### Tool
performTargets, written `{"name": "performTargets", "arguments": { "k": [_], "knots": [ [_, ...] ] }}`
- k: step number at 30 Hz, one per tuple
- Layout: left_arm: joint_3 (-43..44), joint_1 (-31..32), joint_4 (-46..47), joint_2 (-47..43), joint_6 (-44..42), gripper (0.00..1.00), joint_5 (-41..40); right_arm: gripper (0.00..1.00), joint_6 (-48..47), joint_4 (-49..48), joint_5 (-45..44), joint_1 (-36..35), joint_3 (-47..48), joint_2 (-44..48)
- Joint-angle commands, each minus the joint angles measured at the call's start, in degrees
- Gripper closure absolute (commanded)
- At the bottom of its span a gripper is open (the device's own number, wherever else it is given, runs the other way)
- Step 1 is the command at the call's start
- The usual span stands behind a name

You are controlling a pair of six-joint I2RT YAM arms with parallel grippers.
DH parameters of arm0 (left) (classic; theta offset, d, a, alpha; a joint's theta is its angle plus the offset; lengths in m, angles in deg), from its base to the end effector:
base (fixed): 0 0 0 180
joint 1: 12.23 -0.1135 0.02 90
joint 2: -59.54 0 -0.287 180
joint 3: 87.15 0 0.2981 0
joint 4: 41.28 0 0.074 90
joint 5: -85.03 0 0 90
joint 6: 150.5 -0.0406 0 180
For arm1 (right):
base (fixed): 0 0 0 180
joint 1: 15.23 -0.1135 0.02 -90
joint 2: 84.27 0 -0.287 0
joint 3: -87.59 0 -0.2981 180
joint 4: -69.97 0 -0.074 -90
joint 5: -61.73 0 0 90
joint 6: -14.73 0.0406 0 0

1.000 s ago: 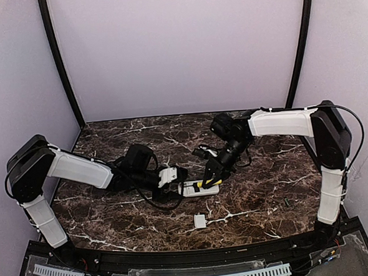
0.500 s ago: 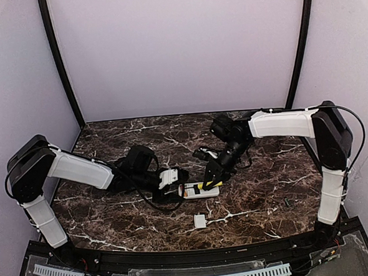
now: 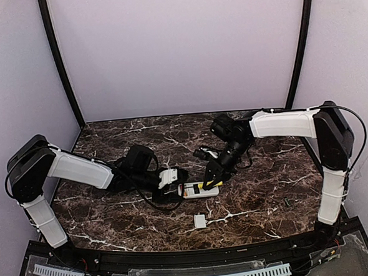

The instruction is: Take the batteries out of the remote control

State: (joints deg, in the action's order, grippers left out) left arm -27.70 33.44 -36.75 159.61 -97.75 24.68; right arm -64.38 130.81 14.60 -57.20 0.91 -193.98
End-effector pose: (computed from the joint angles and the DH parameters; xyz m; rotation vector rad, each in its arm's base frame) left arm 0.2545 -0.2893 0.1376 1.6477 1.4260 -0.6507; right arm 0.2980 0.3052 0.1984 0.8640 -2.6505 -1.1179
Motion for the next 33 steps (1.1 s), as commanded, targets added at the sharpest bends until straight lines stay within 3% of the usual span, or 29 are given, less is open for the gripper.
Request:
{"name": "performTargets", "arguments": {
  "k": [1, 10, 33],
  "knots": [
    [-0.4, 0.2, 0.8, -1.2, 0.2, 0.73, 3.0, 1.00, -2.1, -1.5, 0.5, -0.3, 0.4, -1.7],
    [-0.6, 0.2, 2.2, -1.3, 0.5, 0.74, 5.0, 1.00, -7.7, -4.1, 6.5, -0.3, -0.3, -2.0],
    [0.3, 0.0, 2.4, 0.0, -0.1, 0.74, 2.1, 1.00, -8.8, -0.4, 5.4, -1.1, -2.2, 2.9]
  ]
}}
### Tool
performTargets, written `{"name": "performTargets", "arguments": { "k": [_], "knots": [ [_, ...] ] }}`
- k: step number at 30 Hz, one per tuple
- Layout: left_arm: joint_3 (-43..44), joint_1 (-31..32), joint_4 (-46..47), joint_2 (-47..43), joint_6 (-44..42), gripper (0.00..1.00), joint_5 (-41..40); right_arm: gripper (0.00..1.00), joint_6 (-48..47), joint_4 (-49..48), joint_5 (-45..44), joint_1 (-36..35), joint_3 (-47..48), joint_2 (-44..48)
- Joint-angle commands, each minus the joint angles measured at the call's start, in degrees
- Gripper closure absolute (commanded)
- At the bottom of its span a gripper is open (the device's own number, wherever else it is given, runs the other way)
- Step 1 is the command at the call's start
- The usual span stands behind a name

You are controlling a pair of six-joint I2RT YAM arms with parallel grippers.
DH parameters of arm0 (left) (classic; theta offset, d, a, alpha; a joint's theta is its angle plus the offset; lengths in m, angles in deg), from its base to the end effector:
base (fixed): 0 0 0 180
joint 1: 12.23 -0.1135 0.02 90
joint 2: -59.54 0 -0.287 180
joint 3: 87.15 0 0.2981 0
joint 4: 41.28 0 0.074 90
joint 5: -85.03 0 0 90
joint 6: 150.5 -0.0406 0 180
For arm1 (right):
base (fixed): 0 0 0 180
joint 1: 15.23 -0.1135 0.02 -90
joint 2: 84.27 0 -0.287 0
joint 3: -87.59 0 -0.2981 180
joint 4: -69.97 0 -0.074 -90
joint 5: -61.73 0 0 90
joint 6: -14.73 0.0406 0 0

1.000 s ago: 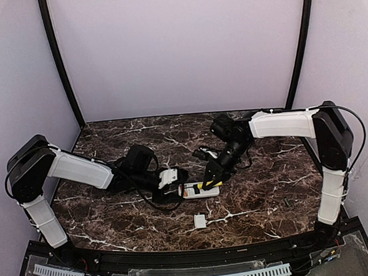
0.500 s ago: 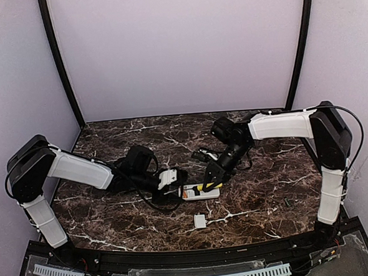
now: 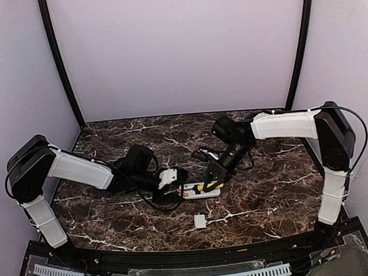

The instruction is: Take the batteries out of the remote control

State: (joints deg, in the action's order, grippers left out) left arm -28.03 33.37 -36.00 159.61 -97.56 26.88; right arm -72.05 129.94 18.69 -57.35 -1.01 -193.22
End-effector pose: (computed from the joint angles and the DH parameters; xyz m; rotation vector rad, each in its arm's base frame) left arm 0.2530 -0.2890 0.1374 1.6522 1.4032 -0.6922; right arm 0.2912 0.3033 0.1958 1.0422 -2.5577 -1.2221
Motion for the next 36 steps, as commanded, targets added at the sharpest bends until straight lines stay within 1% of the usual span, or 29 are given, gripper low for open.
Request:
{"name": "performTargets", "arguments": {
  "k": [1, 16, 23, 26, 29, 36],
  "knots": [
    [0.6, 0.1, 1.8, 0.0, -0.2, 0.74, 0.0, 1.00, -1.1, 0.6, 1.2, -1.0, -0.2, 2.0],
    [-0.5, -0.1, 5.3, 0.2, 1.6, 0.76, 1.5, 1.00, -0.2, 0.6, 1.2, -2.5, 1.4, 1.0],
    [-1.2, -0.9, 6.9, 0.3, 2.4, 0.76, 2.3, 1.00, 0.4, 1.6, 0.1, -2.7, 2.1, 2.2],
    [-1.8, -1.0, 10.6, 0.4, 4.6, 0.76, 4.5, 1.00, 1.2, 1.4, -0.4, -2.9, 3.7, 2.2],
    [-2.9, -1.2, 16.6, 0.8, 7.4, 0.76, 7.2, 1.00, 2.4, 1.2, -2.7, -2.9, 5.6, 2.3],
    [-5.2, -1.9, 26.8, 1.4, 14.4, 0.76, 10.7, 1.00, 4.3, 2.4, -6.4, -2.5, 8.2, 4.2]
  ]
}}
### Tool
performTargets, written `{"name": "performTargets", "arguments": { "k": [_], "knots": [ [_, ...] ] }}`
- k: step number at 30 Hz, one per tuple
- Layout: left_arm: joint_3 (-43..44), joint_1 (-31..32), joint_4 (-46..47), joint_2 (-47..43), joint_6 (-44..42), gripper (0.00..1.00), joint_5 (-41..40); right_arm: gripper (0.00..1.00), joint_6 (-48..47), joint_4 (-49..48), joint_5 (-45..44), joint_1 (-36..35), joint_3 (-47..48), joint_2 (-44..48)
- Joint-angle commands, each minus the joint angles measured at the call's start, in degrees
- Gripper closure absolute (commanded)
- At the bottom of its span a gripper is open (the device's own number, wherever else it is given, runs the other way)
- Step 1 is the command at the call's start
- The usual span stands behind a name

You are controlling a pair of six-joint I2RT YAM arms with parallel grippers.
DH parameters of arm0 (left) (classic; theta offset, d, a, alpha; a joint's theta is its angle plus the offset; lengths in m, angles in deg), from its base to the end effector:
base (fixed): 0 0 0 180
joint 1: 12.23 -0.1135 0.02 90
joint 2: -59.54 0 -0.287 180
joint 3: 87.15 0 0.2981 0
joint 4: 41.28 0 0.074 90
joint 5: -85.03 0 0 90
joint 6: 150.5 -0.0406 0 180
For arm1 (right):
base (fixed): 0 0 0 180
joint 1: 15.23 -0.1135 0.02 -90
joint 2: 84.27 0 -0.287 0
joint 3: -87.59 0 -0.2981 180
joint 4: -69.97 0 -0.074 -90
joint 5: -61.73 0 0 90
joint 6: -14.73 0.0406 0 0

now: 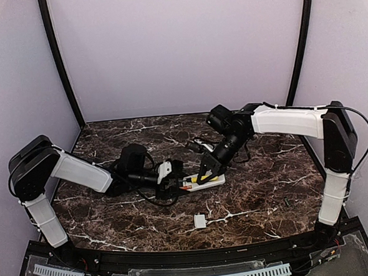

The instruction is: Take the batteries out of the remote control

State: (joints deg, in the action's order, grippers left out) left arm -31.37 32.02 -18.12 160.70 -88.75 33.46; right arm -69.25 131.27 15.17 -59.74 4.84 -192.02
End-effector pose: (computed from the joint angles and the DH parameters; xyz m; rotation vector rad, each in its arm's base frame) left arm 0.2567 -0.2852 0.1429 1.4897 1.2756 -0.8376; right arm 0.2892 0.3234 0.2342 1.1073 -2.6218 -1.2173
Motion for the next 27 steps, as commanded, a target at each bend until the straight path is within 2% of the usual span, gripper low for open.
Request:
{"name": "performTargets", "arguments": {
  "k": [1, 5, 9, 16, 27],
  "knots": [
    [-2.8, -1.0, 12.4, 0.4, 6.6, 0.76, 5.0, 1.00, 1.6, 1.6, -3.4, 0.0, 2.6, 3.4],
    [-4.5, -1.7, 18.1, 0.9, 10.6, 0.76, 6.1, 1.00, 1.5, 5.2, -7.3, 0.3, 3.7, 4.8],
    [-4.6, -1.7, 18.6, 1.2, 11.0, 0.77, 6.0, 1.00, 1.1, 9.4, -10.0, 0.3, 4.6, 6.0],
    [-3.6, -1.7, 11.9, 0.0, 6.4, 0.78, 3.0, 1.00, 0.3, 16.4, -13.1, 0.0, 4.6, 7.4],
    [-2.5, -1.7, 8.1, -0.6, 3.6, 0.78, 1.3, 1.00, 1.7, 17.7, -15.7, -2.3, 6.3, 5.2]
  ]
}}
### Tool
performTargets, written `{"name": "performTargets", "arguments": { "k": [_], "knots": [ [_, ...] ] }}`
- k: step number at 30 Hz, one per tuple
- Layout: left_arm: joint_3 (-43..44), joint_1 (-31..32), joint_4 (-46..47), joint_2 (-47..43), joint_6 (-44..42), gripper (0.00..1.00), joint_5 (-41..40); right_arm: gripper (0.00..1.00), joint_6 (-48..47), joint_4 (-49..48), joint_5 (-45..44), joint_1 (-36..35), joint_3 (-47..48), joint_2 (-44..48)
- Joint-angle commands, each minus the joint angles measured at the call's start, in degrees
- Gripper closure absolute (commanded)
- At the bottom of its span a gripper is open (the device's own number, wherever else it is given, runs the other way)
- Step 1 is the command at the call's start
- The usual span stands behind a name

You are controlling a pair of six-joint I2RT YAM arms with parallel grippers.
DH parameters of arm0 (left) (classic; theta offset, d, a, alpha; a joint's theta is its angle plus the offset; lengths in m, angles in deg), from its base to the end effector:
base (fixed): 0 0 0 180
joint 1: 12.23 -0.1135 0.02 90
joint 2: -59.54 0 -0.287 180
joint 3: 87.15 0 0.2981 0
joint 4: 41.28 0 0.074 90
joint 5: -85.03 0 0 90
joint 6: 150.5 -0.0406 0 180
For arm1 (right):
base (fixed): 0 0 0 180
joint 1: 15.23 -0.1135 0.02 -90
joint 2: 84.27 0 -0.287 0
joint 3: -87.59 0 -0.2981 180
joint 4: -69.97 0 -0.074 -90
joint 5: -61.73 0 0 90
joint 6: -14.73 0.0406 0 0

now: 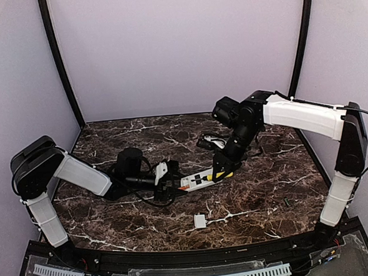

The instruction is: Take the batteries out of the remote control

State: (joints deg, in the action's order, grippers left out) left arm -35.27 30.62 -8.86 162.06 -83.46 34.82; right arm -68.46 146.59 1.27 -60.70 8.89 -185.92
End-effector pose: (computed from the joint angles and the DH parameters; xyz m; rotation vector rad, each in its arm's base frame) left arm 0.2545 -0.2715 0.1303 1.4087 1.2873 -0.8887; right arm 0.2667 0.2997 0.2863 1.0758 -2.7947 -0.8591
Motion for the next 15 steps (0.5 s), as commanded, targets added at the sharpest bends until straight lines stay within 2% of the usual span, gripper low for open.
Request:
{"name": "performTargets", "arguments": {
  "k": [1, 15],
  "knots": [
    [1.5, -0.3, -1.7, -2.0, -1.9, 0.79, -0.1, 1.00, 0.9, 2.4, -1.7, -1.6, 2.7, -1.2],
    [1.6, -0.4, -2.2, -2.3, -2.9, 0.79, -1.1, 1.00, 1.3, 4.4, -2.6, -4.8, 7.4, -5.2]
  ]
}}
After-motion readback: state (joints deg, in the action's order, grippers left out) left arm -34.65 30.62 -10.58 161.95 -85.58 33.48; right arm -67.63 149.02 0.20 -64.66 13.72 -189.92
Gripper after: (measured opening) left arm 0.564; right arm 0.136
